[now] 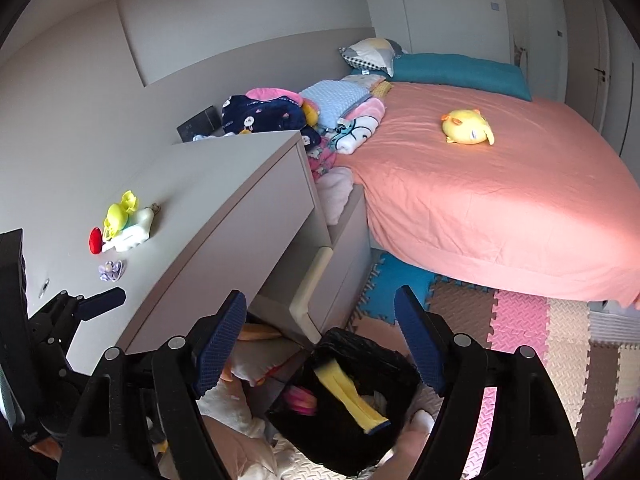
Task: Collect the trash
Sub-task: 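Open both tools over the black bin to drop the toy and packet, then move both open tools back over the desk toward the flower clip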
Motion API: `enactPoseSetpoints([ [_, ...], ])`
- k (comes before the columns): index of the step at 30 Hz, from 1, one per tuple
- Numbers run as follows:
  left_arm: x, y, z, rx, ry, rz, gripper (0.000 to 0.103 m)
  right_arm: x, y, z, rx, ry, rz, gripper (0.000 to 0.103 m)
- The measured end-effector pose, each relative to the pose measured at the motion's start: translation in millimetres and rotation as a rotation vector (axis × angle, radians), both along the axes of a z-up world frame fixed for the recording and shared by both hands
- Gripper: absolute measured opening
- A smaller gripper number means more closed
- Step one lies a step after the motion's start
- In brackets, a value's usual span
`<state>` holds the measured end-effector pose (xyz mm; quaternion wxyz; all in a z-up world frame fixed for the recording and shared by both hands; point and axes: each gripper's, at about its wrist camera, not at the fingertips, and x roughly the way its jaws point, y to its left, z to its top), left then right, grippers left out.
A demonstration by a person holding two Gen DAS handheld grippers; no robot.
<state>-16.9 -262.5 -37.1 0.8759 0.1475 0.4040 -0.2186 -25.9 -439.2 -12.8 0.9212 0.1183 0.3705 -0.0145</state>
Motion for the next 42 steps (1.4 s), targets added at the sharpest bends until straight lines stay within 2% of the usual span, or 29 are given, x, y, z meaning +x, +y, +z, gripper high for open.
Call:
enactPoseSetpoints([
  [11, 1.7, 7.2, -2.8, 0.016, -0.003, 0.015, 0.096, -3.9, 4.4, 2.1, 0.004, -0.003, 0.013, 0.077],
  [21, 10.5, 33.6, -2.3, 0.011, 0.001, 0.082, 0.097, 4.7, 21.2, -0.7, 0.015, 0.001, 0.044, 0.077],
  [42, 53.2, 101.1, -2.7, -0.028, 0.014, 0.243, 0.096, 58.0, 75.8, -5.0, 0.038, 0.017, 0.184, 0.077],
])
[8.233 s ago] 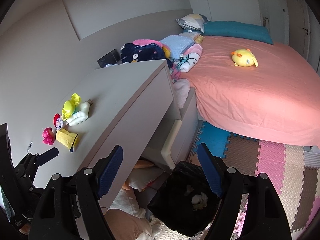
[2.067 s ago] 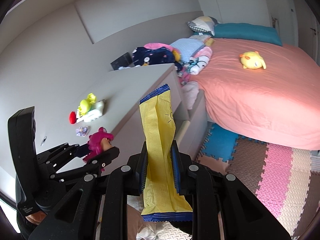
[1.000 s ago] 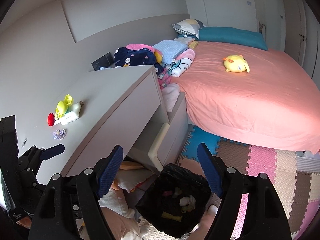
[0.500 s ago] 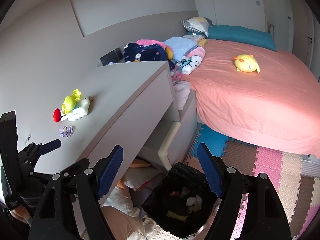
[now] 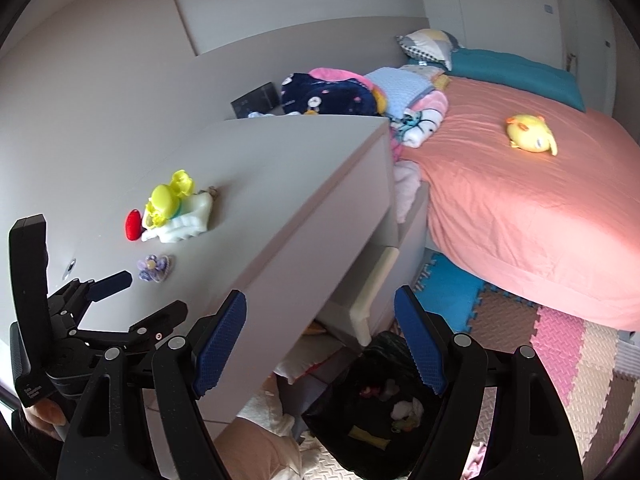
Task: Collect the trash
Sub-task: 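Move both open tools back over the desk toward the flower clip, then grasp the purple flower clip with the left tool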
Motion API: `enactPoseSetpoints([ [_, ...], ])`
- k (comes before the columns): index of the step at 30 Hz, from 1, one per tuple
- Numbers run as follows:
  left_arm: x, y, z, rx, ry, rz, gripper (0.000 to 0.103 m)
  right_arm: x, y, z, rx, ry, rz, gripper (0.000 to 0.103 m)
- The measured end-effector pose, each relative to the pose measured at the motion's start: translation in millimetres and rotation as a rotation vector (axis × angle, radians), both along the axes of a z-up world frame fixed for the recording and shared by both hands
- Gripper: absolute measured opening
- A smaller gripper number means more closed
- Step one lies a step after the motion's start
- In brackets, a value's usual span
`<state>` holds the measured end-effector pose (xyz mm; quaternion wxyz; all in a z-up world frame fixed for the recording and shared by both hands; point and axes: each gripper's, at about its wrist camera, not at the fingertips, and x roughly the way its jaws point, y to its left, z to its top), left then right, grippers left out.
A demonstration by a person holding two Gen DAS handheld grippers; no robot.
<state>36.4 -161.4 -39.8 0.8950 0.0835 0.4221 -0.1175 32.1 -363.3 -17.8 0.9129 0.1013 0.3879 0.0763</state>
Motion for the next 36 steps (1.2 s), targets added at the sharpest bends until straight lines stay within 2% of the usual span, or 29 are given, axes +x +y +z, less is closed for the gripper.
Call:
enactPoseSetpoints([
  [5, 14.1, 16.3, 0.5, -0.015, -0.008, 0.045, 0.095, 13.3, 9.8, 1.7, 0.016, -0.005, 0.023, 0.077],
  [7, 20.5, 22.5, -1.7, -0.023, 0.002, 0.06, 0.084, 19.1, 14.1, 1.7, 0.022, -0.005, 0.032, 0.077],
  [13, 34.2, 31.9, -13.7, -0.014, 0.033, 0.092, 0.066, 32.6, 24.4, -0.6, 0.032, 0.002, 0.057, 0.077],
  [20, 43.4, 37.0, -14.9, -0.037, 0.037, 0.093, 0.053, 48.0, 34.9, -4.9, 0.031, 0.02, 0.074, 0.077],
  [22, 43.3, 38.7, -14.4, -0.036, 0.033, 0.095, 0.042, 52.4, 39.2, -4.3, 0.029, 0.02, 0.081, 0.077],
  [26, 41.3, 41.5, -13.6, -0.034, 0.03, 0.094, 0.034, 59.8, 49.0, -2.2, 0.025, 0.017, 0.098, 0.077],
  [30, 40.6, 43.9, -12.8, -0.039, 0.03, 0.094, 0.018, 66.0, 60.7, 0.2, 0.024, 0.014, 0.115, 0.077],
  [36, 42.8, 61.0, -6.1, -0.09, 0.027, 0.126, 0.015, 75.6, 77.8, 1.7, 0.028, 0.014, 0.144, 0.077],
])
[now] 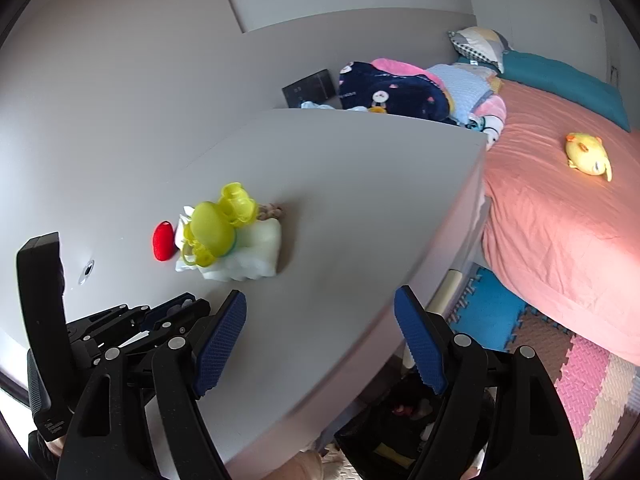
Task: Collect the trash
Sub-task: 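Grasp the purple flower clip with the left tool, then grasp the yellow-green toy off the white foam with the right tool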
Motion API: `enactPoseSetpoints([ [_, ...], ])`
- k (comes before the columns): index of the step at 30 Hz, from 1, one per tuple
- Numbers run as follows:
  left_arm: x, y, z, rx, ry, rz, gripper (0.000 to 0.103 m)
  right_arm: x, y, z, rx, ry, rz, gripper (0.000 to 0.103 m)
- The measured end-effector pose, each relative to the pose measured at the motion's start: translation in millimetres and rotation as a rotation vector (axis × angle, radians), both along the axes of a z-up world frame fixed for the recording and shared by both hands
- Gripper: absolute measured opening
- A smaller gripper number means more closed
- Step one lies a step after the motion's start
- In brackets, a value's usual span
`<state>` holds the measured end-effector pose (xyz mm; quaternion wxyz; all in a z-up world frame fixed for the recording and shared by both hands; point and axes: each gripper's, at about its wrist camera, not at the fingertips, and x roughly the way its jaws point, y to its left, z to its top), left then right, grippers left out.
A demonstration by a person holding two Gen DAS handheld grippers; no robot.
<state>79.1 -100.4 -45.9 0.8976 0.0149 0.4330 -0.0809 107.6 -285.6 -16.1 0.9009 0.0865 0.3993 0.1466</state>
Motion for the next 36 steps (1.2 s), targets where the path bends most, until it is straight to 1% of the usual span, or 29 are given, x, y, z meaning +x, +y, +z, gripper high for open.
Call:
enactPoseSetpoints([
  [6, 1.1, 17.7, 11.4, -0.022, -0.031, 0.054, 0.015, 8.7, 20.4, 7.3, -0.014, -0.015, 0.04, 0.077],
  [13, 1.6, 33.9, 14.5, -0.034, -0.032, 0.1, 0.015, 23.6, 46.5, 13.8, -0.015, -0.025, 0.091, 0.077],
  [18, 2.5, 47.6, 14.6, -0.042, -0.031, 0.136, 0.015, 36.0, 67.1, 13.0, 0.005, -0.012, 0.128, 0.077],
  [21, 3.0, 55.1, 14.8, -0.063, -0.026, 0.148, 0.015, 43.1, 79.1, 7.5, 0.01, 0.007, 0.146, 0.077],
  [23, 2.8, 57.8, 15.3, -0.073, -0.026, 0.15, 0.015, 47.8, 85.6, 3.3, 0.013, 0.018, 0.148, 0.077],
  [28, 2.9, 59.7, 13.1, -0.082, -0.018, 0.147, 0.015, 61.6, 90.0, -3.6, 0.064, 0.03, 0.111, 0.077],
  [32, 5.2, 59.2, 11.0, -0.087, -0.008, 0.14, 0.016, 72.1, 92.6, -9.7, 0.073, 0.045, 0.085, 0.077],
  [34, 6.1, 59.7, 10.7, -0.091, -0.006, 0.139, 0.016, 73.3, 95.5, -11.6, 0.054, 0.039, 0.086, 0.072],
  [35, 7.4, 60.2, 10.3, -0.091, -0.004, 0.138, 0.016, 73.2, 96.7, -12.3, 0.041, 0.036, 0.089, 0.066],
  [36, 7.8, 60.3, 9.9, -0.091, -0.003, 0.138, 0.016, 73.3, 97.1, -12.6, 0.033, 0.034, 0.089, 0.063],
])
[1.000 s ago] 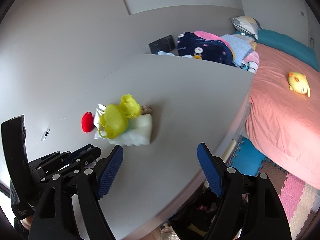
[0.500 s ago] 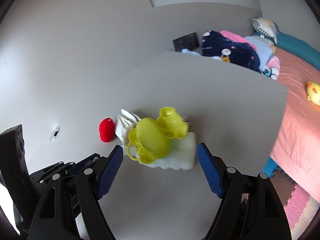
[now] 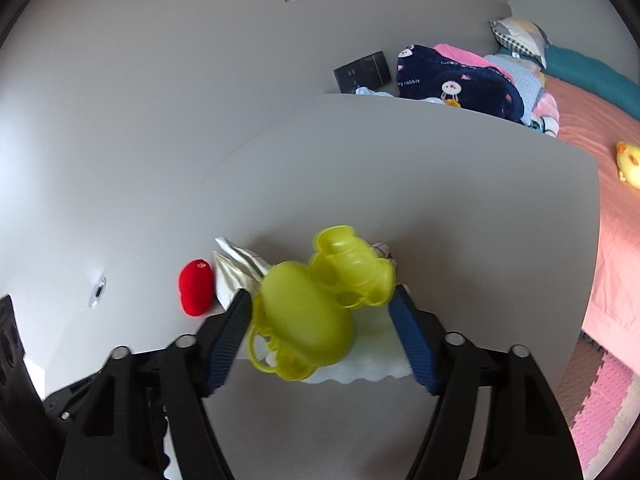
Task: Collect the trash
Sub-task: 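Grasp the yellow-green toy off the white foam with the right tool, then carry the flower clip and yellow-green toy with both tools over the black bin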
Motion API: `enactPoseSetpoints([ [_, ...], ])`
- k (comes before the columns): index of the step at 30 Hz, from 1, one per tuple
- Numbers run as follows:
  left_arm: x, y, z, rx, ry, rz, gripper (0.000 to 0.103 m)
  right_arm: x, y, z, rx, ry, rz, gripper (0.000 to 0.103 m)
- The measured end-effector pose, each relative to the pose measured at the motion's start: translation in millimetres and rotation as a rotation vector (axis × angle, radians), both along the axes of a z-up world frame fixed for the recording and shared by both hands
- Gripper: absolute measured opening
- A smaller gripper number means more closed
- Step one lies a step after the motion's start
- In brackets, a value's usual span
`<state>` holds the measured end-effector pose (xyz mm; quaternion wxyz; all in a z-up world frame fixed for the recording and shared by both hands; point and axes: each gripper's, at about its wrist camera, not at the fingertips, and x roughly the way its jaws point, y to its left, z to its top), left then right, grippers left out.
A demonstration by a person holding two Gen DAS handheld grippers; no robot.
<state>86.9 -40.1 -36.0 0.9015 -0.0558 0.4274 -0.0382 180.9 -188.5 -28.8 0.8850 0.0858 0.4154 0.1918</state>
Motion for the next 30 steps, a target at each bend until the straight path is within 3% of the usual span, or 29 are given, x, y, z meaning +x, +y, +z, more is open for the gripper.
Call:
enactPoseSetpoints([
  [1, 0.8, 0.0, -0.4, -0.001, 0.002, -0.001, 0.016, 0.2, -0.7, -0.3, -0.005, -0.001, -0.003, 0.059],
  [11, 0.9, 0.0, 2.9, -0.009, -0.006, -0.01, 0.016, -4.5, -18.6, 7.9, 0.034, -0.002, -0.029, 0.058],
  [30, -18.4, -29.1, 20.2, -0.014, -0.042, -0.105, 0.016, -62.4, -65.0, 37.2, 0.022, -0.056, -0.105, 0.058],
])
